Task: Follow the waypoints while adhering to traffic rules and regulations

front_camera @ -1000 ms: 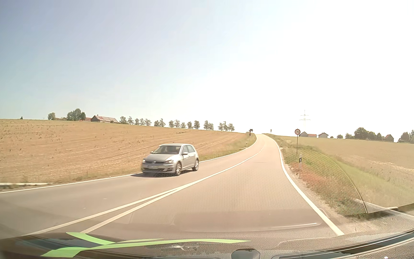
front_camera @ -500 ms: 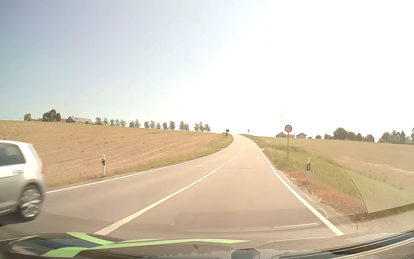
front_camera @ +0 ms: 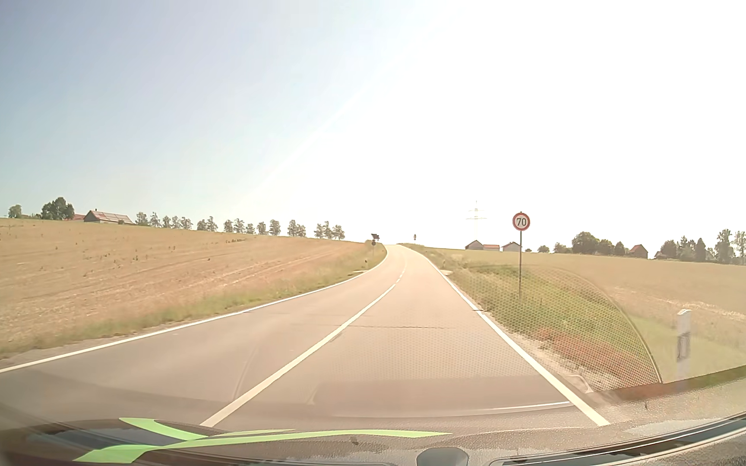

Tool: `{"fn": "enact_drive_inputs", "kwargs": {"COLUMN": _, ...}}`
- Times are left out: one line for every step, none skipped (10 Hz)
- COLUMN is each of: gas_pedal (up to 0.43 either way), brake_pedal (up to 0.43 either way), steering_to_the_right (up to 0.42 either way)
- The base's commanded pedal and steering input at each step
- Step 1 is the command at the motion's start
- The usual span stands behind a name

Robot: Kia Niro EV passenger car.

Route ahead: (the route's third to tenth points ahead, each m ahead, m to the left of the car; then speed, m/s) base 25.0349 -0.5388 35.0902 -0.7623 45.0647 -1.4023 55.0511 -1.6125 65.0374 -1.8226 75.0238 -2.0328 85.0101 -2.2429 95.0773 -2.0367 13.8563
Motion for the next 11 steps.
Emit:
{"fn": "enact_drive_inputs", "kwargs": {"gas_pedal": 0.469, "brake_pedal": 0.0, "steering_to_the_right": 0.033}}
{"fn": "enact_drive_inputs", "kwargs": {"gas_pedal": 0.469, "brake_pedal": 0.0, "steering_to_the_right": 0.032}}
{"fn": "enact_drive_inputs", "kwargs": {"gas_pedal": 0.469, "brake_pedal": 0.0, "steering_to_the_right": 0.032}}
{"fn": "enact_drive_inputs", "kwargs": {"gas_pedal": 0.48, "brake_pedal": 0.0, "steering_to_the_right": 0.03}}
{"fn": "enact_drive_inputs", "kwargs": {"gas_pedal": 0.48, "brake_pedal": 0.0, "steering_to_the_right": 0.025}}
{"fn": "enact_drive_inputs", "kwargs": {"gas_pedal": 0.48, "brake_pedal": 0.0, "steering_to_the_right": 0.02}}
{"fn": "enact_drive_inputs", "kwargs": {"gas_pedal": 0.488, "brake_pedal": 0.0, "steering_to_the_right": 0.011}}
{"fn": "enact_drive_inputs", "kwargs": {"gas_pedal": 0.488, "brake_pedal": 0.0, "steering_to_the_right": 0.003}}
{"fn": "enact_drive_inputs", "kwargs": {"gas_pedal": 0.488, "brake_pedal": 0.0, "steering_to_the_right": -0.003}}
{"fn": "enact_drive_inputs", "kwargs": {"gas_pedal": 0.488, "brake_pedal": 0.0, "steering_to_the_right": -0.007}}
{"fn": "enact_drive_inputs", "kwargs": {"gas_pedal": 0.469, "brake_pedal": 0.0, "steering_to_the_right": -0.008}}
